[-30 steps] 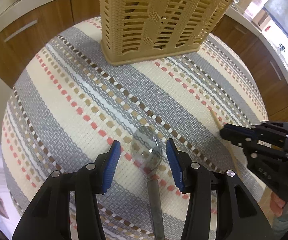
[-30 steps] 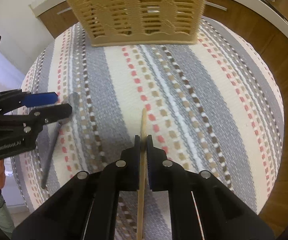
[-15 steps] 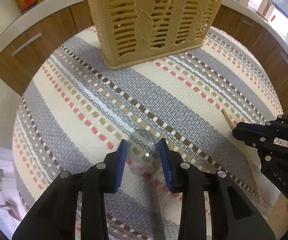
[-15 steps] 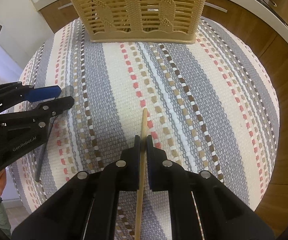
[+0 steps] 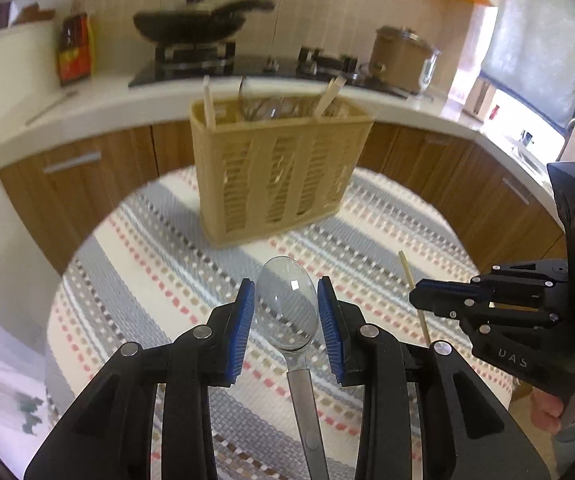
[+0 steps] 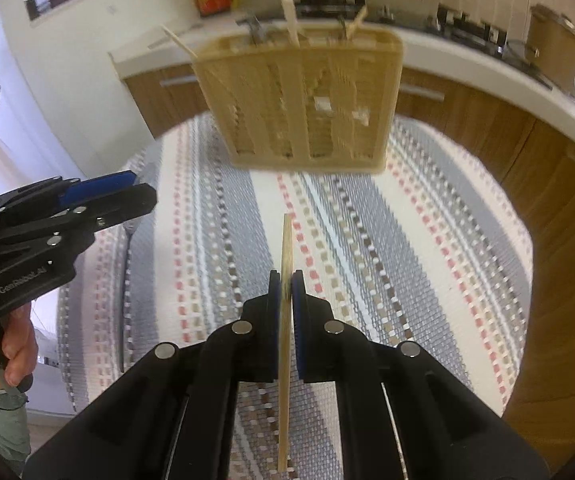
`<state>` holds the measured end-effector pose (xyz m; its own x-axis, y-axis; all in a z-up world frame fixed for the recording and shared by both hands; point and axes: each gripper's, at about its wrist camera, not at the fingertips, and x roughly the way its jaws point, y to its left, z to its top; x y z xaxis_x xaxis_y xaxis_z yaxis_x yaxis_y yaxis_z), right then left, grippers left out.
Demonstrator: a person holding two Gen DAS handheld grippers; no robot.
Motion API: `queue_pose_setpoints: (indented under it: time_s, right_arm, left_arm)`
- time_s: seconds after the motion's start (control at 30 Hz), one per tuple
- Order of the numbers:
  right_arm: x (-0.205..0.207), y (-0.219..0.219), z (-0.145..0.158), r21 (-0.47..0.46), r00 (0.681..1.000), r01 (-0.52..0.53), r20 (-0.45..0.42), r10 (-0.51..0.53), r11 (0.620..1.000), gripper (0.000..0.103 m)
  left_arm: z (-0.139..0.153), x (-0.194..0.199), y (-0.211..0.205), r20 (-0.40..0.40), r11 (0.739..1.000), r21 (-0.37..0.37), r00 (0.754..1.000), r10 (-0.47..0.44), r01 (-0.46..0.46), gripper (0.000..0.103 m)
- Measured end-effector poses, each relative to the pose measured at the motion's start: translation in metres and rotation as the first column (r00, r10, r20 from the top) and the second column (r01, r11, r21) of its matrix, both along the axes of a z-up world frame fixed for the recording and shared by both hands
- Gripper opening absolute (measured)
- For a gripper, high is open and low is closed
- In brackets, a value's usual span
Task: Organize utensils
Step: 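Lift the spoon and chopstick and carry both over the beige holder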
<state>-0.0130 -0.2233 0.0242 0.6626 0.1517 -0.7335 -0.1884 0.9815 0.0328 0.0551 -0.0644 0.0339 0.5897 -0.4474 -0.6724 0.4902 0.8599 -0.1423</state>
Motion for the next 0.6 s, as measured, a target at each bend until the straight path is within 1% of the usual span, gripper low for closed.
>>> queue_pose_setpoints:
  time_s: [0.07,0.17,0.27,0.33,0.5,0.57,0.6]
  right_arm:
    - [-0.009,0.003,0.01,-0.004,0.999,-0.011,0.039,0.011,1.0,0.004]
    - [-0.026,0.003,0.023,0.017,0.997,-0.025,0.079,0.024,1.0,0.004]
    - [-0.042,0.002,0.044,0.052,0.99,-0.025,0.143,0.018,0.998,0.004]
    - [-0.048,0.001,0.058,0.069,0.983,-0.023,0.181,0.01,0.997,0.004]
    - [-0.049,-0.003,0.099,0.1,0.96,-0.007,0.278,-0.021,0.995,0.004]
    - [-0.042,-0.003,0.116,0.105,0.952,-0.002,0.304,-0.03,0.994,0.004]
    - [-0.04,-0.002,0.121,0.103,0.949,0.002,0.313,-0.034,0.995,0.004]
  left_arm:
    - [0.009,-0.007,0.002,0.025,1.0,-0.026,1.0,-0.005,0.006,0.031]
    - [0.024,-0.021,0.012,0.067,0.998,-0.06,0.998,-0.004,0.008,0.031]
    - [0.041,-0.03,0.021,0.129,0.995,-0.097,0.992,0.018,-0.005,0.031]
    - [0.056,-0.033,0.027,0.172,0.992,-0.127,0.984,0.044,-0.022,0.031]
    - [0.091,-0.028,0.037,0.254,0.985,-0.167,0.962,0.096,-0.054,0.031]
    - [0.106,-0.023,0.039,0.283,0.981,-0.181,0.952,0.117,-0.066,0.031]
    - [0.116,-0.019,0.04,0.312,0.98,-0.184,0.941,0.134,-0.079,0.031]
